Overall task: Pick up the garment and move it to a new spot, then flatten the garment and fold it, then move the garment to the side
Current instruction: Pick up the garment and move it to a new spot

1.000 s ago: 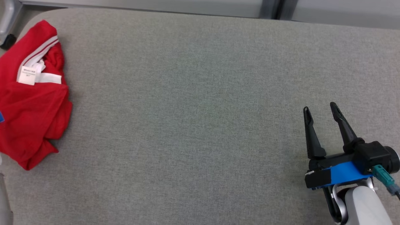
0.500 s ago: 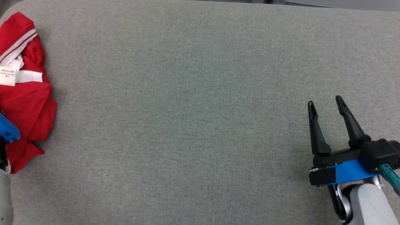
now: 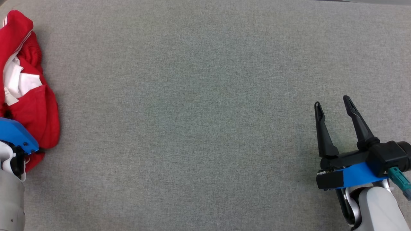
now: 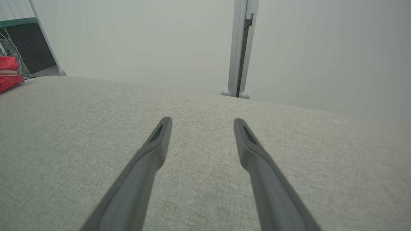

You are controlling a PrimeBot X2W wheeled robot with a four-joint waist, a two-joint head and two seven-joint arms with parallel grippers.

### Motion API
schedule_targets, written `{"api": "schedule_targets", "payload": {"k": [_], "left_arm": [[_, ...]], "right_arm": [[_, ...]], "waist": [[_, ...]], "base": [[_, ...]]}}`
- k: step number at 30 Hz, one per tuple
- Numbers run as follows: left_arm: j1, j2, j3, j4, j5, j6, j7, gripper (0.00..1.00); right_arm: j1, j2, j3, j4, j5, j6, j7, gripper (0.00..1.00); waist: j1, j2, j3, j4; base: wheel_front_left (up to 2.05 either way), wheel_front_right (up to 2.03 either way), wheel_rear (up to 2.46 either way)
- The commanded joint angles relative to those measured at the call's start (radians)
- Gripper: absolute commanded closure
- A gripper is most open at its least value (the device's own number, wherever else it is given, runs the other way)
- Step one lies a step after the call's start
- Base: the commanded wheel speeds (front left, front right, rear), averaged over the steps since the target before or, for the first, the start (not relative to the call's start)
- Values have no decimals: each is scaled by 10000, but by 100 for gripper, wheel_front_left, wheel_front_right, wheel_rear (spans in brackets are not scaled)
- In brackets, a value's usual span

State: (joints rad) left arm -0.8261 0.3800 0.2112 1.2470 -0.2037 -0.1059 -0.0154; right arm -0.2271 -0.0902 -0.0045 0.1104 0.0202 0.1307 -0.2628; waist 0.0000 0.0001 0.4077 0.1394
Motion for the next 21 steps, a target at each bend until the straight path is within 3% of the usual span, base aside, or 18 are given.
{"api": "schedule_targets", "payload": {"k": [1, 11, 16, 21], "left_arm": [[-109, -62, -66, 63, -24, -28, -111, 100], [-370, 304, -637, -706, 492, 100, -2252, 100], [-727, 381, -993, -1782, 774, 36, -2489, 100], [-1022, 221, -1439, -3705, 1089, 26, -2505, 100]], "right_arm": [[-105, -27, 24, 20, 9, 1, -31, 0], [212, 119, 1, 271, 182, 1, -33, 0], [251, 217, 81, 432, 333, 1, -31, 0], [323, 308, 119, 606, 541, 1, -33, 0]], "waist": [[0, -1, -20, -10], [0, -1, -688, 87], [0, -1, -1069, 116], [0, -1, -1504, -11]], "base": [[0, 0, 0], [0, 0, 0], [0, 0, 0], [0, 0, 0]]}}
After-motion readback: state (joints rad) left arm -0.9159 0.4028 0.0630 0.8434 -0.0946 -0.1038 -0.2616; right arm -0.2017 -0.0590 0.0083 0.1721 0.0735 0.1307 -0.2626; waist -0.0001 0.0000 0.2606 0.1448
